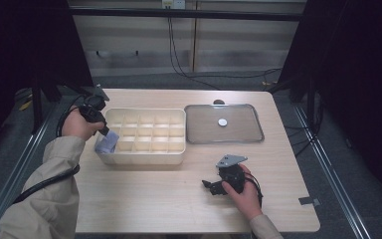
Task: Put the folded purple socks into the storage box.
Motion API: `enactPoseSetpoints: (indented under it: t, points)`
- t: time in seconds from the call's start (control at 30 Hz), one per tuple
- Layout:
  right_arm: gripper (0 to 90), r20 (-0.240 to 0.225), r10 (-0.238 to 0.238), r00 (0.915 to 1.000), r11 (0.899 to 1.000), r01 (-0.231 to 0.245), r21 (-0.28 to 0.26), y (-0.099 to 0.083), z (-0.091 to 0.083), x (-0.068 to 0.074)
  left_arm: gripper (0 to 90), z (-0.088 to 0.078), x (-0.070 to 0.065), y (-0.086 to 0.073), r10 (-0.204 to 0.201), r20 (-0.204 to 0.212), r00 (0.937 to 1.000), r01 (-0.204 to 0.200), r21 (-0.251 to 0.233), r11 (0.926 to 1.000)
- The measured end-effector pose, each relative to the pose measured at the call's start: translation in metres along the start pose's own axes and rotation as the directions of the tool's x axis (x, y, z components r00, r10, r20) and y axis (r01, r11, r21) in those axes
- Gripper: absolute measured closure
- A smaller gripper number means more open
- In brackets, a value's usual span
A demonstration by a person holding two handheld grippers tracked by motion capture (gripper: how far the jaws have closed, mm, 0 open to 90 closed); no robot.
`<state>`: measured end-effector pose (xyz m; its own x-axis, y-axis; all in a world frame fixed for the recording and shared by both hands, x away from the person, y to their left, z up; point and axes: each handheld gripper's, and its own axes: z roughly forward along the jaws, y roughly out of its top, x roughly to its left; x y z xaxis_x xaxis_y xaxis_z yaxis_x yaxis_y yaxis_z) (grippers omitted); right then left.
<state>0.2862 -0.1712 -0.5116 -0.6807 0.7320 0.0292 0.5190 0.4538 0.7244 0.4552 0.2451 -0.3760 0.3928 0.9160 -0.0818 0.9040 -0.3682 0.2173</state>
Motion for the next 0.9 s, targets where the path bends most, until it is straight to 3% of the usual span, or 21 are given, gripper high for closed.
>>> enactPoseSetpoints:
  t: [0.37,0.9]
  points:
    - [13.8,0.000,0.000,1.0000,1.000,0.000,0.000,0.000,0.000,0.000,90.0,0.008,0.002,-0.002,0.009,-0.014,0.9999,-0.009,-0.007,0.9999]
    - [13.7,0.000,0.011,0.9999,1.000,-0.011,0.008,0.000,0.000,0.002,90.0,0.029,0.004,-0.009,0.005,-0.026,0.9997,-0.004,0.040,0.9992]
